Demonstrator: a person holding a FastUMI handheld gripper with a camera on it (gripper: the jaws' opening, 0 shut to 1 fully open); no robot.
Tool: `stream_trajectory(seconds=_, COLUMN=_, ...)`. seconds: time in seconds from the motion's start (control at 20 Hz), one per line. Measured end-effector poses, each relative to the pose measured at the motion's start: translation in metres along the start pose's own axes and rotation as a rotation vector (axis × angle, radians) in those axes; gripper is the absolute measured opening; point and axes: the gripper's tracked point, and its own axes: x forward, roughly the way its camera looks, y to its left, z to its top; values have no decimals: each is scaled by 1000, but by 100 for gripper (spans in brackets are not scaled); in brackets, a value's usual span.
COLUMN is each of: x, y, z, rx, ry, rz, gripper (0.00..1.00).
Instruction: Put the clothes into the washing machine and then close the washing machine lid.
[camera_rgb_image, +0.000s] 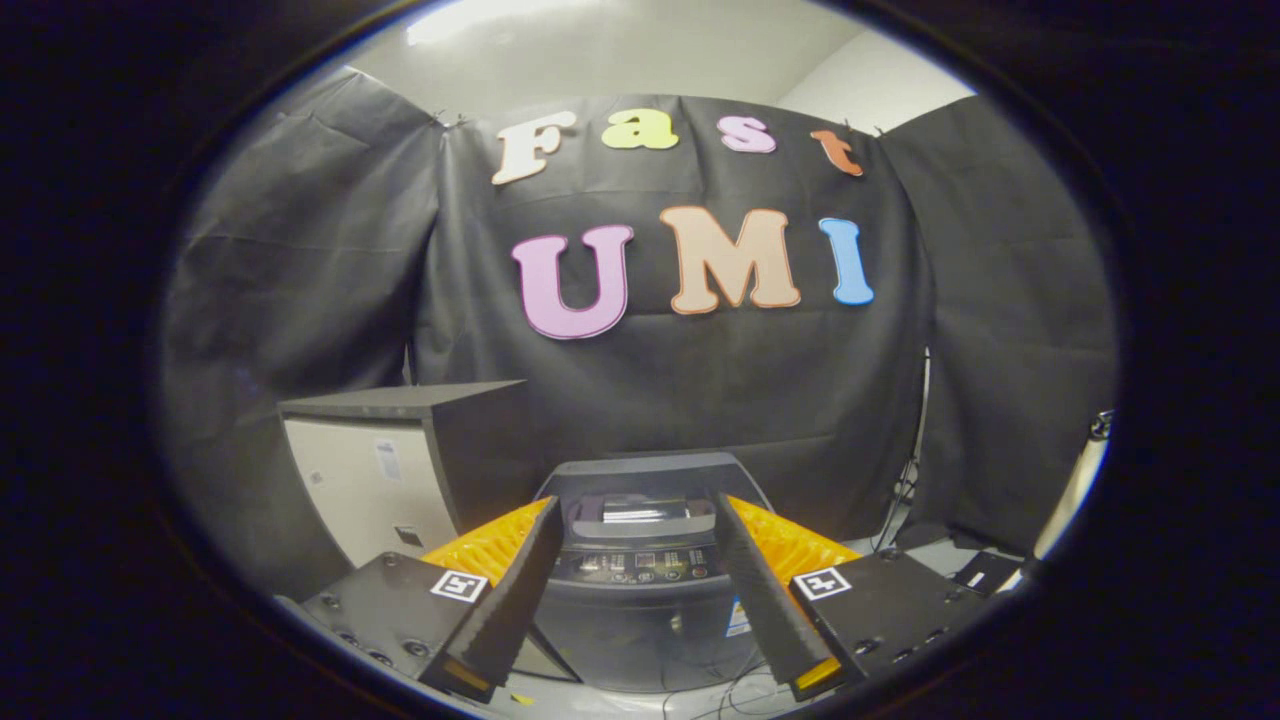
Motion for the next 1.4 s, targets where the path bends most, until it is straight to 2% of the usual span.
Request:
stream_trajectory(seconds=0.2, x=-1, y=-7, z=1, rx=-72, ry=-21, rz=-23, gripper=95)
stream_trajectory(seconds=0.35, x=-2, y=5, z=5, rx=-97, ry=-39, rz=-4, gripper=95)
stream_trajectory(seconds=0.5, x=-7, y=15, z=6, rx=-58, ry=-54, rz=22, gripper=95)
stream_trajectory(seconds=0.65, x=-7, y=7, z=-1, rx=-4, ry=-38, rz=-9, gripper=95)
stream_trajectory(seconds=1.05, x=-13, y=3, z=11, rx=21, ry=-75, rz=-48, gripper=95)
stream_trajectory(seconds=1.4, x=-9, y=14, z=-1, rx=22, ry=-53, rz=-32, gripper=95)
